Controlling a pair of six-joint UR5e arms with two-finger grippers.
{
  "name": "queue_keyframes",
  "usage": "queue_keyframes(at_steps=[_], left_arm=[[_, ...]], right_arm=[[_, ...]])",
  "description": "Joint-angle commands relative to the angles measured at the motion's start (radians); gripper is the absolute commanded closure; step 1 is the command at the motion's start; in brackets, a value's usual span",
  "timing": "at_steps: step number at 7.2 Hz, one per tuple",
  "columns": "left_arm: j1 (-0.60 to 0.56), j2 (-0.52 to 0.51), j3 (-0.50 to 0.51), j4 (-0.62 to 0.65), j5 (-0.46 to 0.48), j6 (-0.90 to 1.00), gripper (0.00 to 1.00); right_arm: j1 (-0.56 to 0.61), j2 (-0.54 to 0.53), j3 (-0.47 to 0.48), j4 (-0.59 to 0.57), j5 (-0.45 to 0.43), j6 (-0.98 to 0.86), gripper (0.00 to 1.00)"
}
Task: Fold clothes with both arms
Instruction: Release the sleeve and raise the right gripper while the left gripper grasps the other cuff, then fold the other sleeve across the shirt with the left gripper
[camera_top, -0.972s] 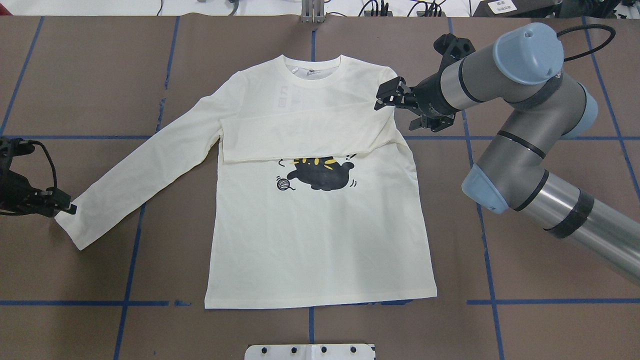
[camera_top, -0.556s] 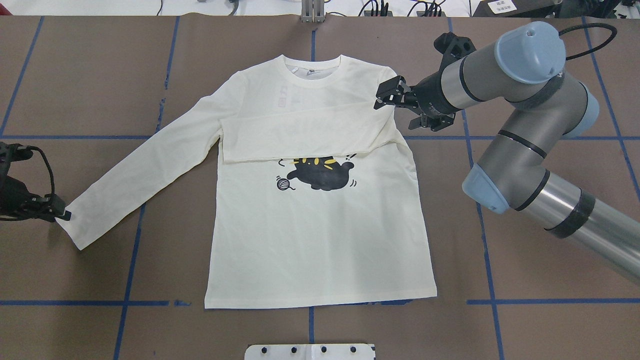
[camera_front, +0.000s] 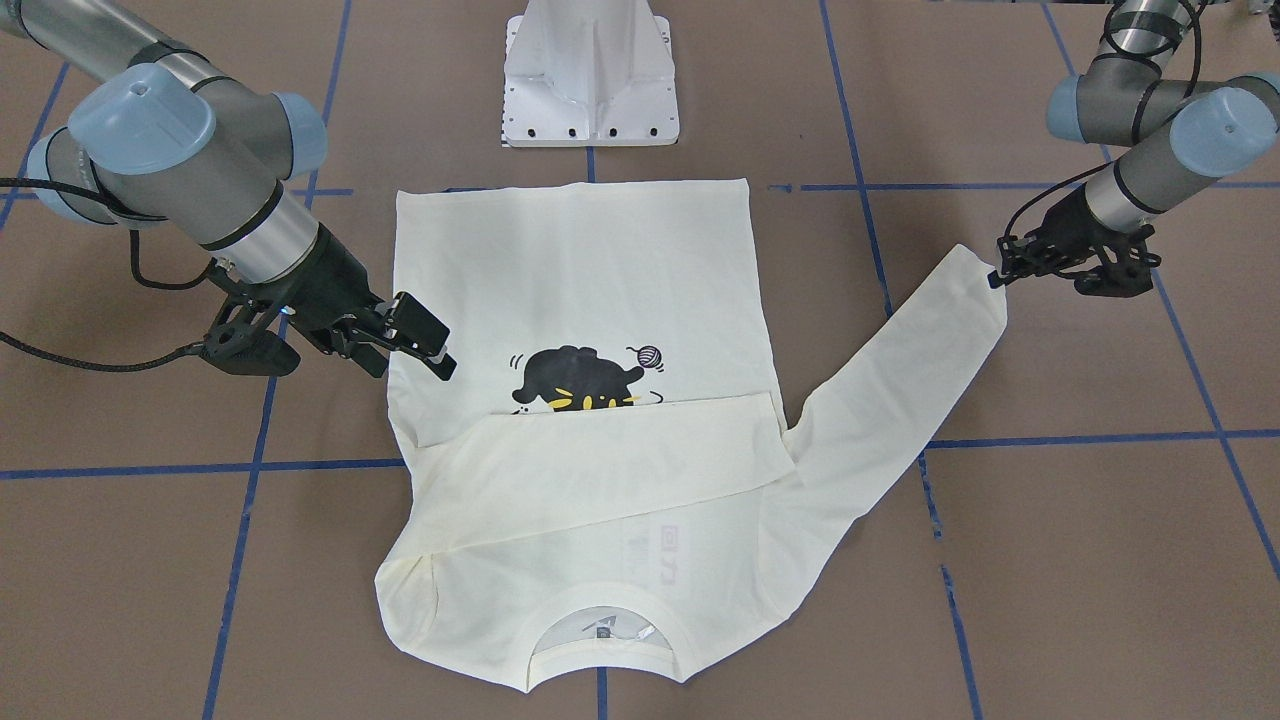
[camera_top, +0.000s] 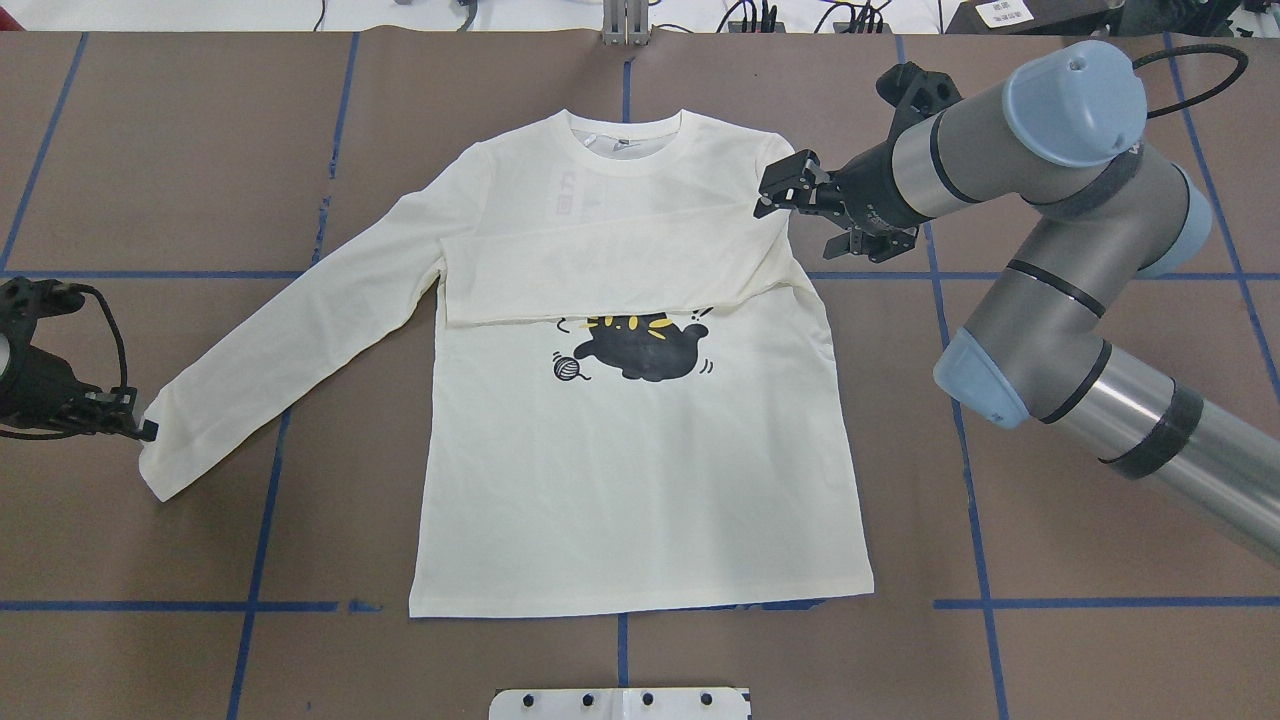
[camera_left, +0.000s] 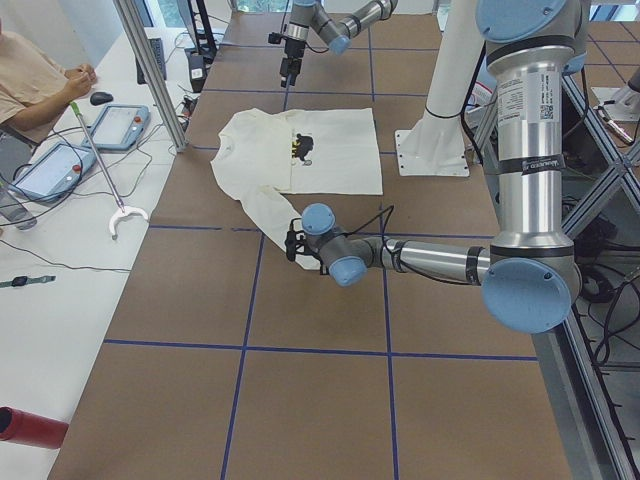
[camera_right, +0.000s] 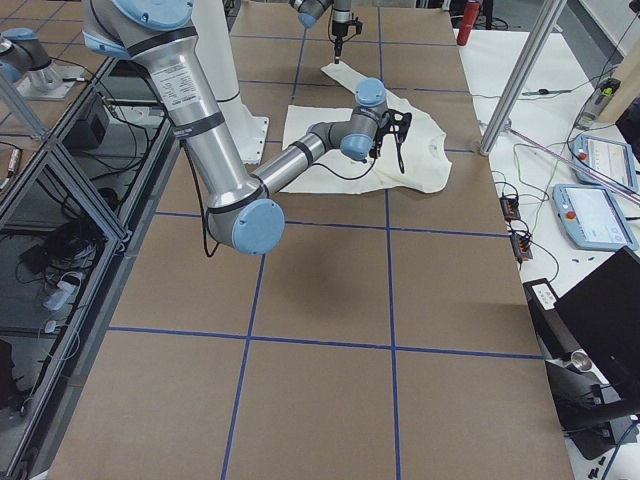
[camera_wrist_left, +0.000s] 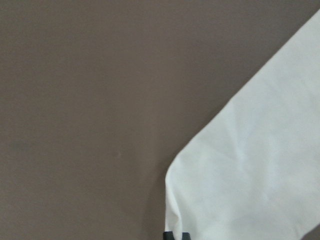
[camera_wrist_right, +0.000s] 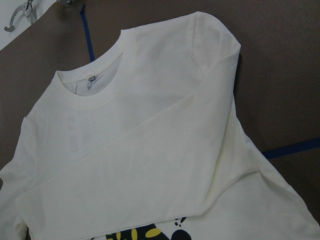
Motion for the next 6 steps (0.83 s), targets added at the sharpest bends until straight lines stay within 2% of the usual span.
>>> queue_keyframes(at_steps=[1, 2, 3, 4, 6], left_arm=[[0.005, -0.157, -0.079, 0.006, -0.116, -0.208, 1.00], [0.010, -0.368, -0.013, 0.024, -0.114, -0.374, 1.00], [0.022, -0.580, 0.085, 0.094, -0.071, -0.504, 1.00], [0.089, -0.769, 0.211, 0.101, 0.057, -0.636, 1.00], [0.114, -1.082, 0.456, 0.101, 0.177, -0.761, 1.00]], right_arm=[[0.029, -0.094, 0.075, 0.003, 0.026, -0.010, 0.00], [0.050, -0.139, 0.100, 0.006, 0.058, -0.047, 0.00], [0.092, -0.209, 0.126, 0.010, 0.101, -0.106, 0.00], [0.138, -0.272, 0.139, 0.012, 0.145, -0.198, 0.00], [0.167, -0.313, 0.133, 0.013, 0.153, -0.282, 0.00]])
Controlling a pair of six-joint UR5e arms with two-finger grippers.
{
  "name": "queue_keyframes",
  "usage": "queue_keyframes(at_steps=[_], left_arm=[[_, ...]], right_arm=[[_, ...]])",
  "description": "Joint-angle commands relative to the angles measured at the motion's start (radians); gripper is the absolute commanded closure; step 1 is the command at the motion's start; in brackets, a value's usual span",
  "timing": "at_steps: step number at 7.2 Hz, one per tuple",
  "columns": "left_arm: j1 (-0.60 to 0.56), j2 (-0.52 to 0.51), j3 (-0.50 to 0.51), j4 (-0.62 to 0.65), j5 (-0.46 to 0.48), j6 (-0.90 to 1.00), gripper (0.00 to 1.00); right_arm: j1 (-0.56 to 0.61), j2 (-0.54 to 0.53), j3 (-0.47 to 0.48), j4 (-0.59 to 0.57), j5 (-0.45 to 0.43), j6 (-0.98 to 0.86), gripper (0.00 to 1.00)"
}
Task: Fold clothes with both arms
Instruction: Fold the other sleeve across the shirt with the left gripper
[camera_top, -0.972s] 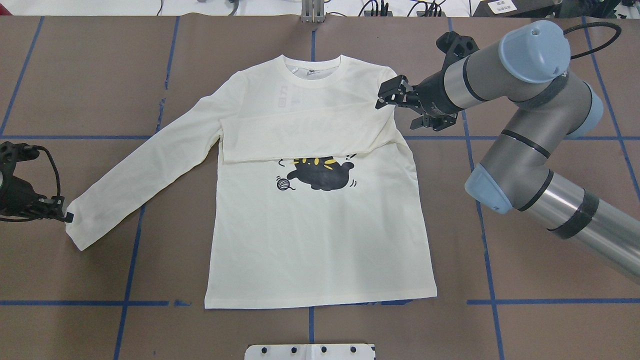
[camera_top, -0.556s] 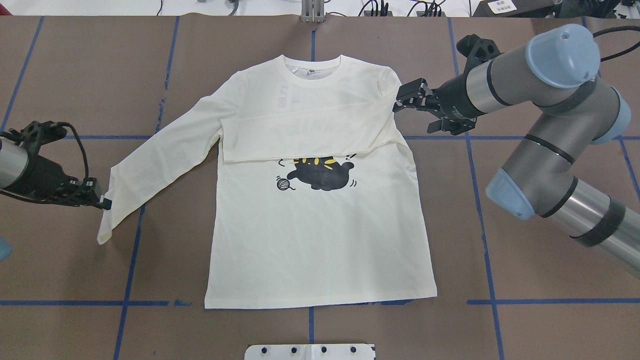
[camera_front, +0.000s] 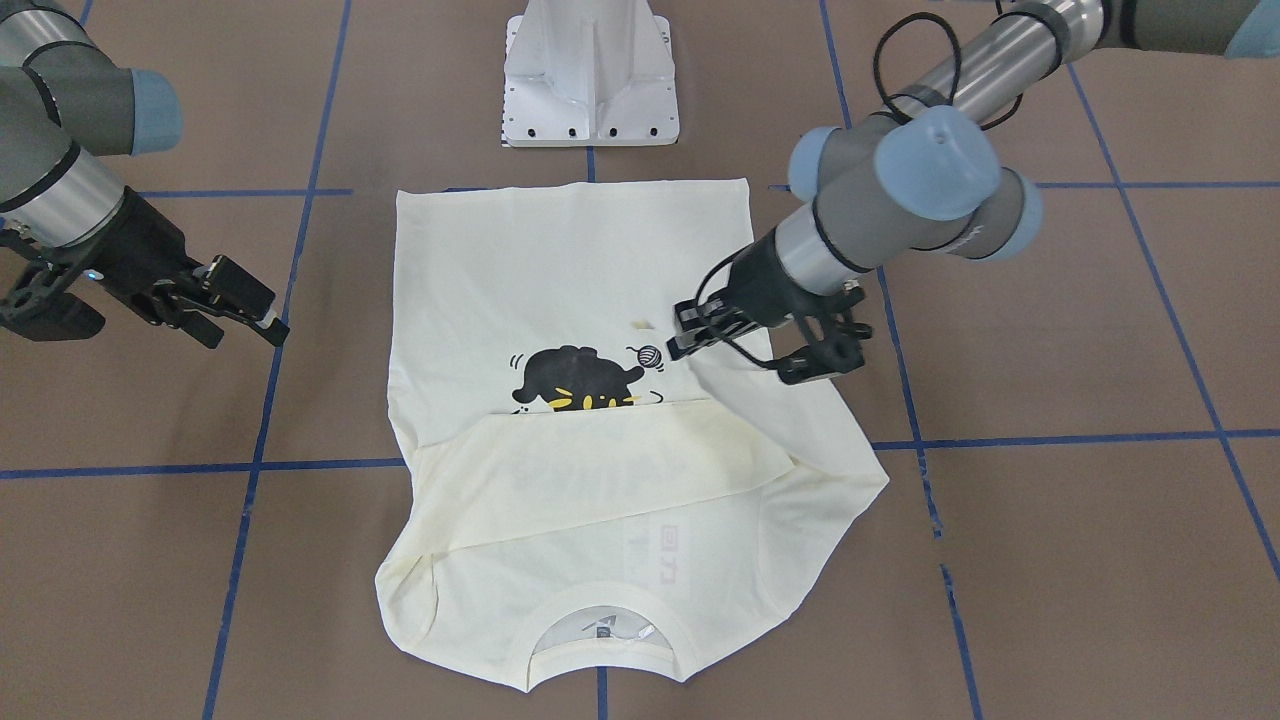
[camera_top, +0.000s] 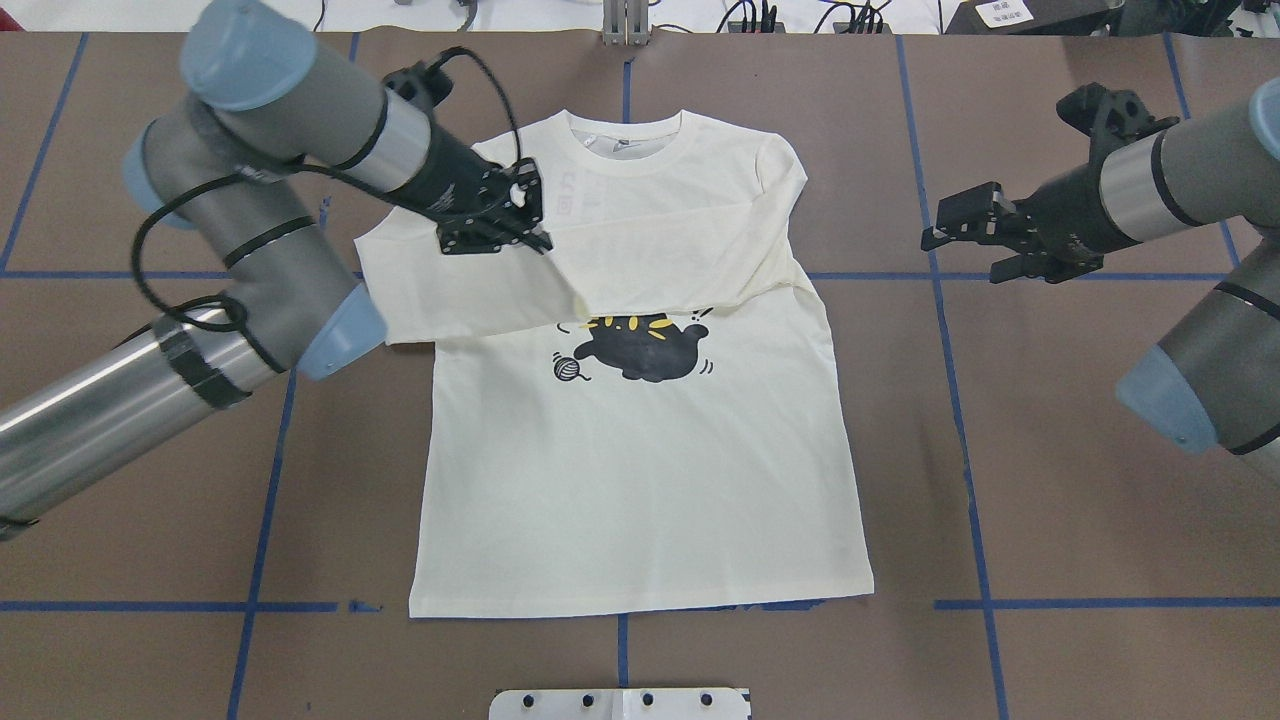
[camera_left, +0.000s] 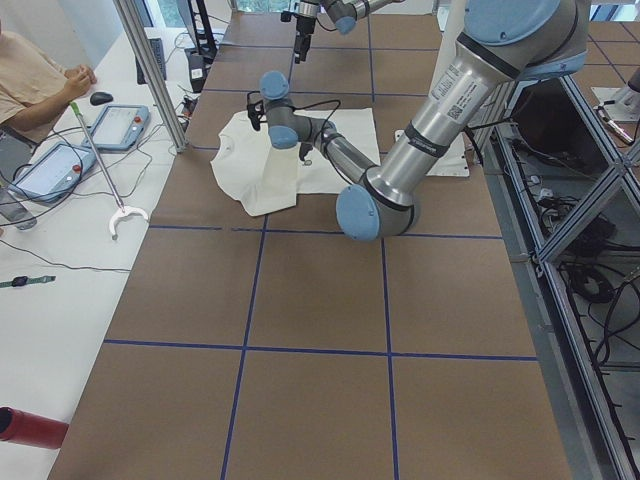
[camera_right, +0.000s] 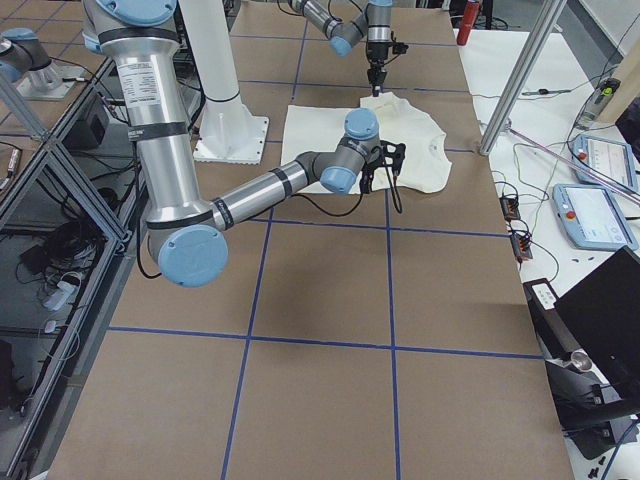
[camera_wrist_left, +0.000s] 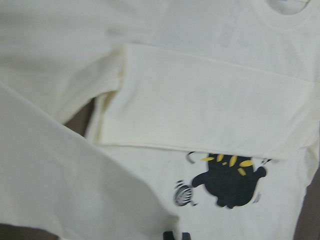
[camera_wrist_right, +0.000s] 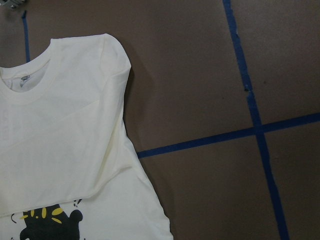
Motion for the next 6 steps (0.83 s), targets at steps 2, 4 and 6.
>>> queue_keyframes(at_steps=[2, 4, 6], left_arm=[[0.159, -0.327, 0.308, -0.033, 0.316, -0.110, 1.00], [0.216, -0.373, 0.453, -0.145, 0.403, -0.110, 0.63], [0.232, -0.320, 0.410, -0.178, 0.440, -0.166, 0.35]], right_arm=[[0.022, -0.044, 0.002, 0.004, 0.008, -0.044, 0.00], [0.027, -0.063, 0.008, 0.005, 0.006, -0.044, 0.00], [0.025, -0.080, 0.035, 0.006, -0.008, -0.022, 0.00]])
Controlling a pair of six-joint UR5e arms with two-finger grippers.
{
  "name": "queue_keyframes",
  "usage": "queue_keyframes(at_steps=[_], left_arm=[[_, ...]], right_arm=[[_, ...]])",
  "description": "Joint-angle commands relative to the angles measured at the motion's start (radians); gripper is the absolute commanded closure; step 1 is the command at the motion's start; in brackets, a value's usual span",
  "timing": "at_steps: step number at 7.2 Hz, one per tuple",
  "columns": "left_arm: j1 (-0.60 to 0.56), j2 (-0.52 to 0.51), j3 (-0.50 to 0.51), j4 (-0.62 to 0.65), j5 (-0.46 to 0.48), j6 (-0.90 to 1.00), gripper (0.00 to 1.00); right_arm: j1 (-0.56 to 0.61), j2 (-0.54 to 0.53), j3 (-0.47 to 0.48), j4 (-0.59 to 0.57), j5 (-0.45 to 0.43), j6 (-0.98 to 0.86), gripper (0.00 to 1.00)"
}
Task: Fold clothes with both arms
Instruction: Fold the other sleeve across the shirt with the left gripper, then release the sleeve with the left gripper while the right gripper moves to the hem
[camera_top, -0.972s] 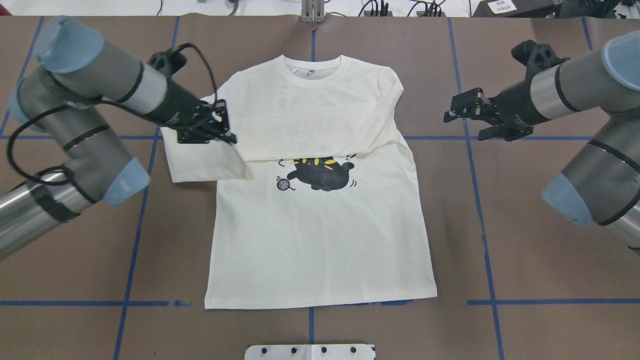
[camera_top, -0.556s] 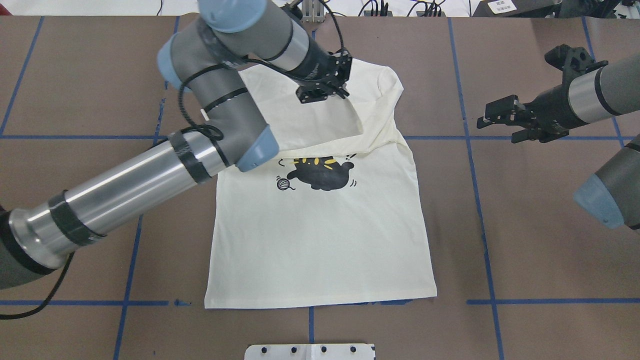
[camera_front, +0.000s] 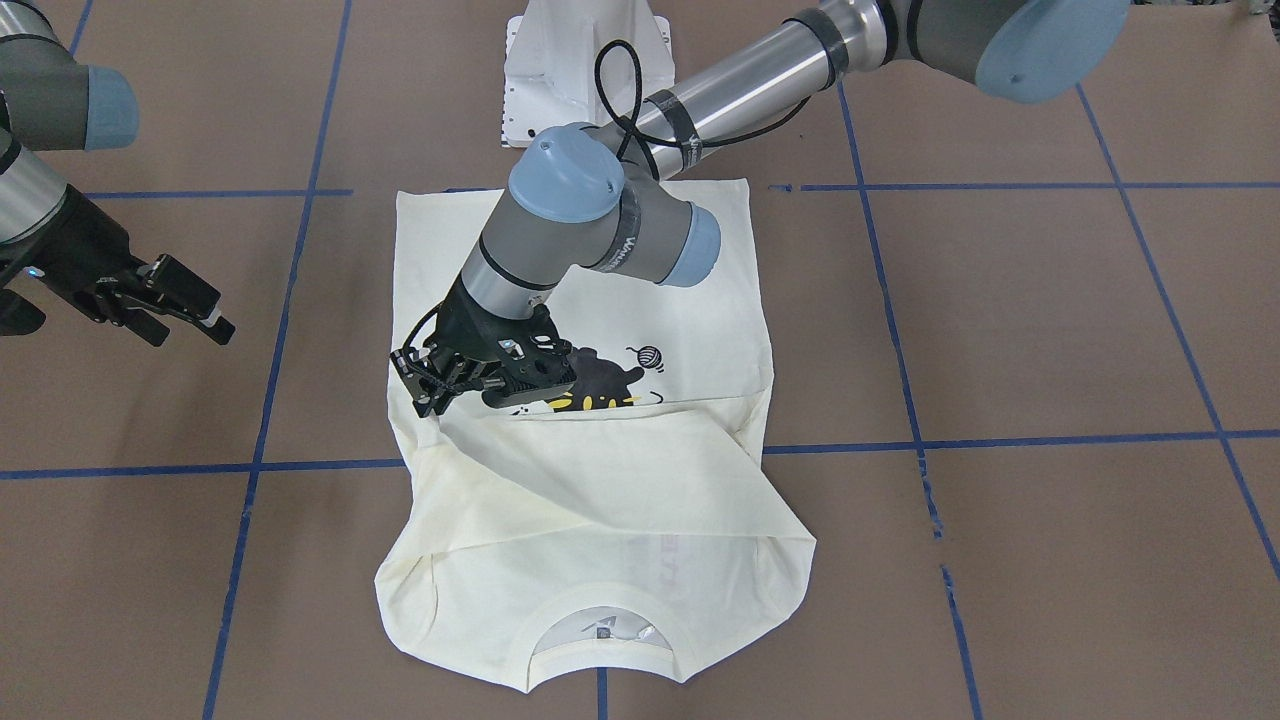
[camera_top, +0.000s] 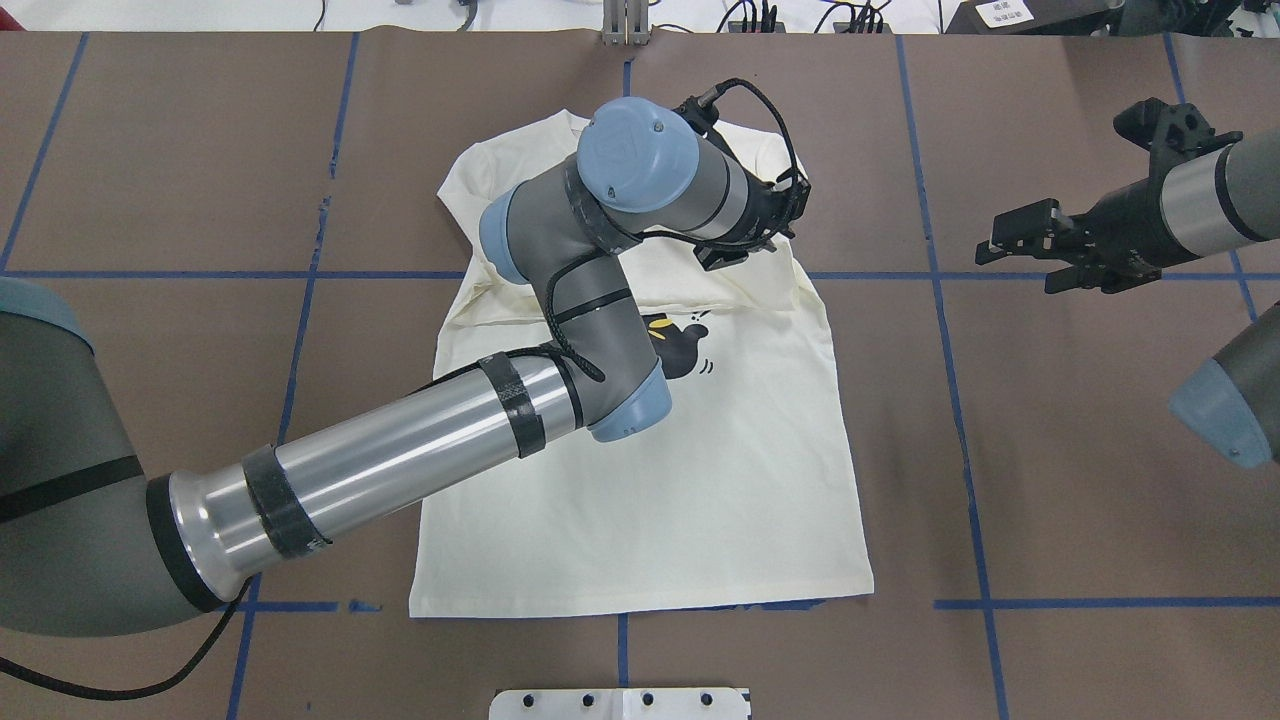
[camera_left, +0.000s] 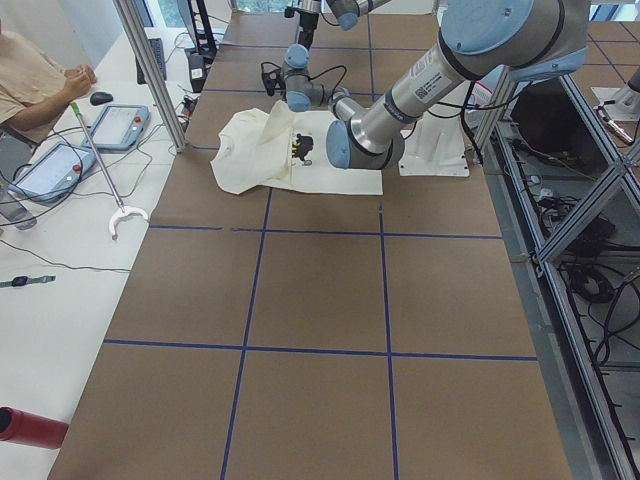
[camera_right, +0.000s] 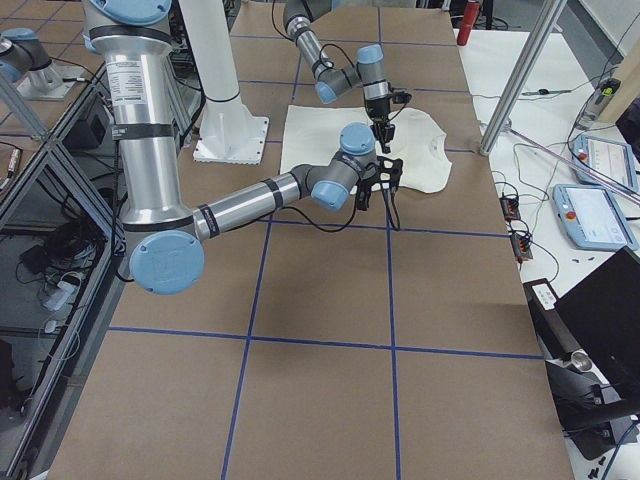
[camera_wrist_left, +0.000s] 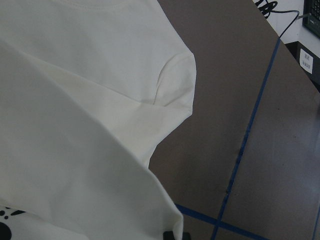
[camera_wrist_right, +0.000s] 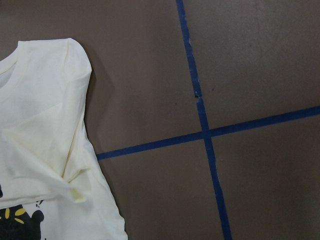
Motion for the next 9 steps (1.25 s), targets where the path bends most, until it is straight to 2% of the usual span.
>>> queue_keyframes(at_steps=[1, 2, 3, 4, 5, 6, 7, 8, 9], left_arm=[[0.004, 0.091, -0.133, -0.012, 0.009, -0.079, 0.34], [-0.008, 0.196, -0.274, 0.026, -0.065, -0.075, 0.35], [-0.052, 0.318, -0.396, 0.036, -0.146, -0.066, 0.35], [-0.070, 0.448, -0.556, 0.042, -0.155, -0.064, 0.35], [-0.076, 0.565, -0.676, 0.042, -0.158, -0.012, 0.35], [-0.076, 0.625, -0.741, 0.044, -0.156, 0.054, 0.35], [-0.071, 0.644, -0.737, 0.042, -0.150, 0.057, 0.35], [-0.071, 0.639, -0.737, 0.042, -0.150, 0.057, 0.34], [-0.073, 0.639, -0.742, 0.044, -0.149, 0.056, 0.34]], right_arm=[[-0.005, -0.012, 0.041, -0.002, -0.017, 0.085, 0.00], [-0.072, -0.011, 0.083, -0.002, -0.047, 0.265, 0.00], [-0.237, -0.020, 0.165, -0.006, -0.212, 0.403, 0.00], [-0.487, -0.014, 0.196, -0.011, -0.522, 0.559, 0.00], [-0.666, -0.021, 0.222, -0.020, -0.705, 0.587, 0.03], [-0.797, -0.024, 0.247, -0.096, -0.827, 0.674, 0.09], [-0.904, 0.023, 0.287, -0.275, -0.992, 0.696, 0.19], [-0.907, 0.087, 0.293, -0.404, -0.997, 0.723, 0.19], [-0.905, 0.074, 0.275, -0.414, -0.988, 0.787, 0.19]])
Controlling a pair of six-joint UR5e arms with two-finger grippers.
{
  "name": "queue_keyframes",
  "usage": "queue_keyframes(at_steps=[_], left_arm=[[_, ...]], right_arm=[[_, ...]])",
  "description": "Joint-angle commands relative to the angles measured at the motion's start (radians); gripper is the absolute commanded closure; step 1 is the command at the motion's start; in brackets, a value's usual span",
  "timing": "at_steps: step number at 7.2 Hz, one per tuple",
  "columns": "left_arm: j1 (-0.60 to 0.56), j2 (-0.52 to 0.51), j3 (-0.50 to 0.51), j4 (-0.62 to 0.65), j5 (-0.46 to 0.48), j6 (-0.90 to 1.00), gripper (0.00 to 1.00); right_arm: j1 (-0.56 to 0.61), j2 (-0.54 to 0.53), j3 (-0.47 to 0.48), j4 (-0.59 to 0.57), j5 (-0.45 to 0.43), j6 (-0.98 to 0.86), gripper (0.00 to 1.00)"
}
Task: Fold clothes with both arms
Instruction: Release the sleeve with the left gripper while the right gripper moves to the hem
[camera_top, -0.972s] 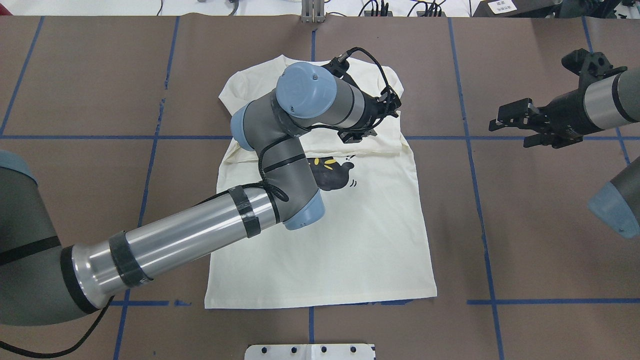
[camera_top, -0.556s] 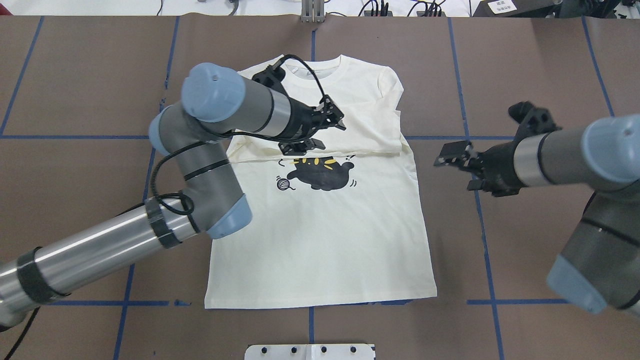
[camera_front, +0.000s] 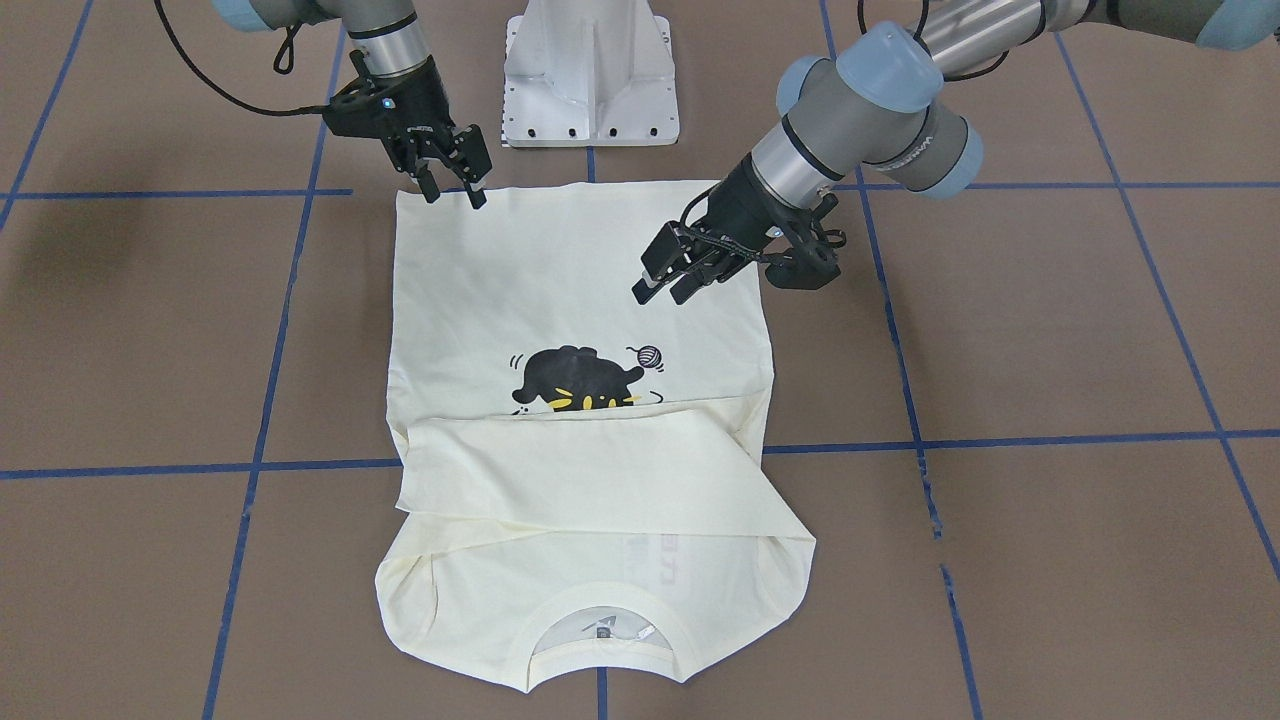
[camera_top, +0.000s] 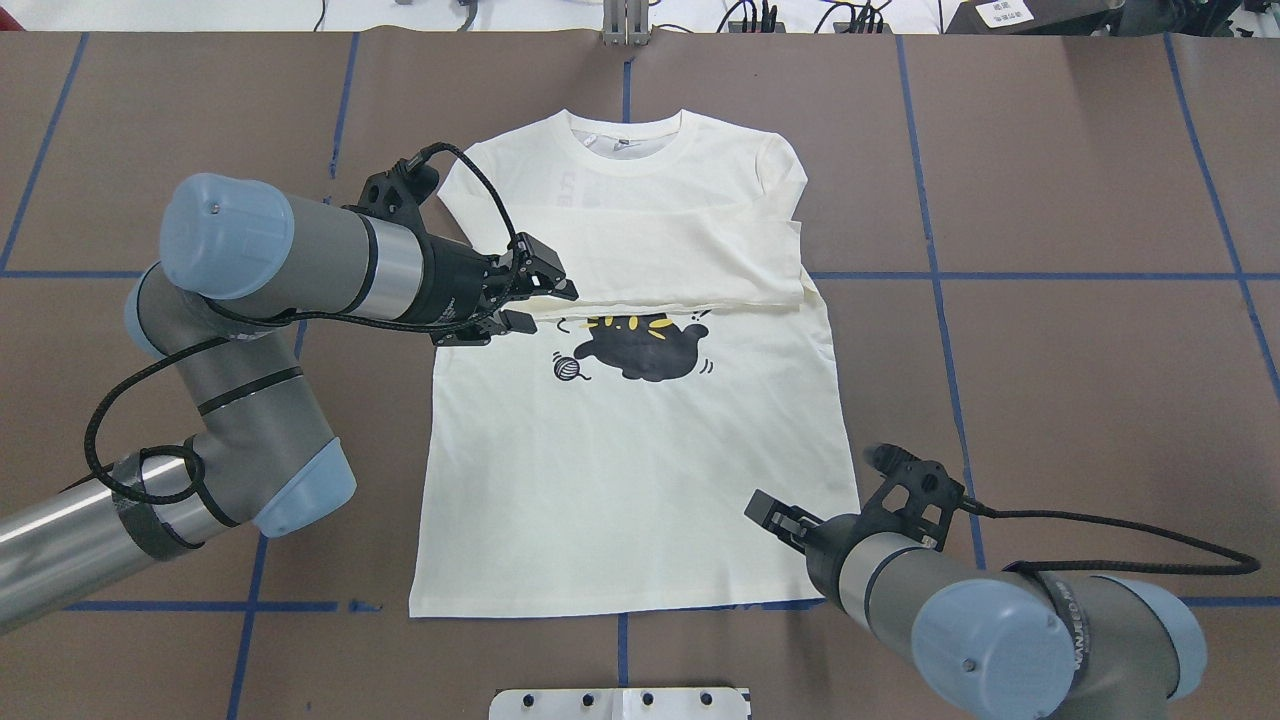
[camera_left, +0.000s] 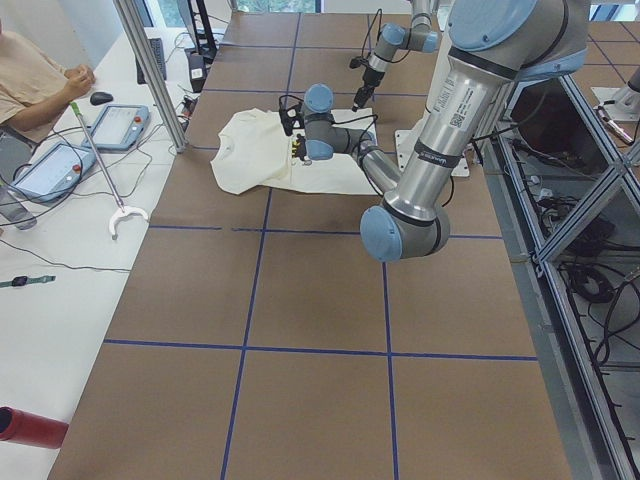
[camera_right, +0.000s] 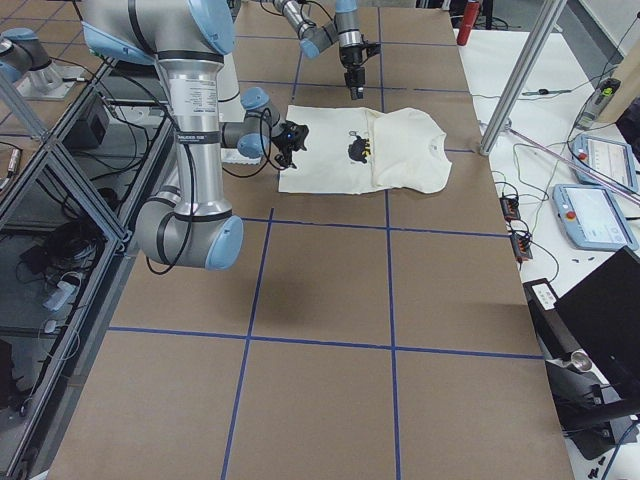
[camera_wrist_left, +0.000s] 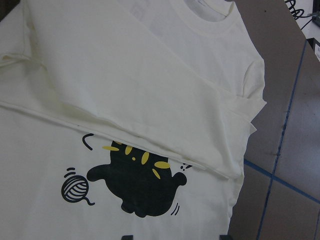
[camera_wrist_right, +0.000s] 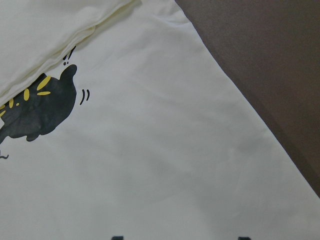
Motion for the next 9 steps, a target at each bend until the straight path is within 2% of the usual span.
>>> queue_keyframes(at_steps=[1, 2, 4, 8, 9], left_arm=[[0.001, 0.005, 0.000, 0.000, 0.003, 0.002, 0.33], [0.002, 0.002, 0.002, 0.000, 0.003, 0.001, 0.31], [0.002, 0.003, 0.002, 0.000, 0.003, 0.001, 0.31], [0.005, 0.005, 0.003, -0.002, 0.003, -0.005, 0.31], [0.007, 0.009, 0.005, -0.003, 0.003, -0.005, 0.30]], right_arm=[[-0.015, -0.021, -0.017, -0.076, -0.022, 0.073, 0.18], [-0.018, -0.068, -0.026, -0.075, -0.016, 0.071, 0.18], [-0.017, -0.081, -0.035, -0.075, 0.050, 0.087, 0.19], [-0.019, -0.102, -0.026, -0.076, 0.081, 0.094, 0.20], [-0.019, -0.102, -0.024, -0.075, 0.089, 0.094, 0.23]])
